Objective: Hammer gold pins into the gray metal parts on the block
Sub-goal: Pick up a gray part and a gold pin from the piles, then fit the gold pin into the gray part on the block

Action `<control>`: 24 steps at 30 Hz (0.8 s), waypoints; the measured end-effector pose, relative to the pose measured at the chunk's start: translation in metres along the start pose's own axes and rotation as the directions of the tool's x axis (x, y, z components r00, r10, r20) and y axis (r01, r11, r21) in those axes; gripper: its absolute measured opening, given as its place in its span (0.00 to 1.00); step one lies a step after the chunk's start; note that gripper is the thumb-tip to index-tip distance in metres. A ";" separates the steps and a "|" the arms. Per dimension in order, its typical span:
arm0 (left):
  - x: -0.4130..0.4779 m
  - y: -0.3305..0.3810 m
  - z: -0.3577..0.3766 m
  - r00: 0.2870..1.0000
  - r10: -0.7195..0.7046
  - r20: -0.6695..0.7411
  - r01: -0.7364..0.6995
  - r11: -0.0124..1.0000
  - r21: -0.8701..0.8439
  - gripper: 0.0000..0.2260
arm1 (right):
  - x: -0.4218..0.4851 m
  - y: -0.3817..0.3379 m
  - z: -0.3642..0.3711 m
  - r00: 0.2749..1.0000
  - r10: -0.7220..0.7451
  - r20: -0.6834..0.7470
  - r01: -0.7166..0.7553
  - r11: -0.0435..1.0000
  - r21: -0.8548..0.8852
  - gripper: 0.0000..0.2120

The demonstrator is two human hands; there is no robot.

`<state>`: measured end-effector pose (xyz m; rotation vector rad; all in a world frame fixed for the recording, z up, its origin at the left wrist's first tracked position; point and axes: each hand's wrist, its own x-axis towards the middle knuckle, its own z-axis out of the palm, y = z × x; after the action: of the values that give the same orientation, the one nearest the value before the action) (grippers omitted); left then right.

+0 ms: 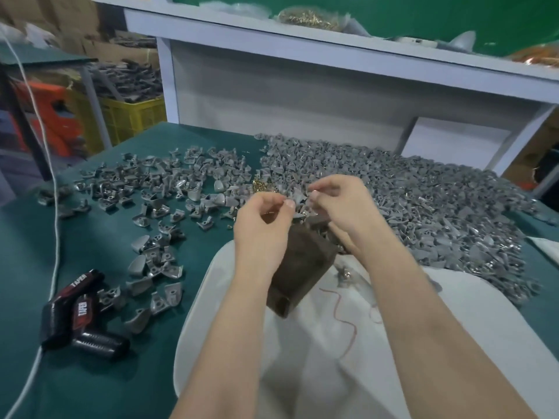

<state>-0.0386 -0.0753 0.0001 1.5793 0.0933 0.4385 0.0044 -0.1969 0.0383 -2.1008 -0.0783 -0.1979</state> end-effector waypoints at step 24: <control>-0.009 -0.007 0.010 0.961 -0.035 0.273 -0.181 0.666 0.724 0.03 | -0.051 0.051 0.005 0.982 -0.167 -0.089 0.160 0.984 -0.079 0.08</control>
<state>-0.0425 -0.0870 -0.0093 2.4640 -0.0054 0.2451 -0.0381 -0.2178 -0.0163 -2.1538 -0.1901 -0.4049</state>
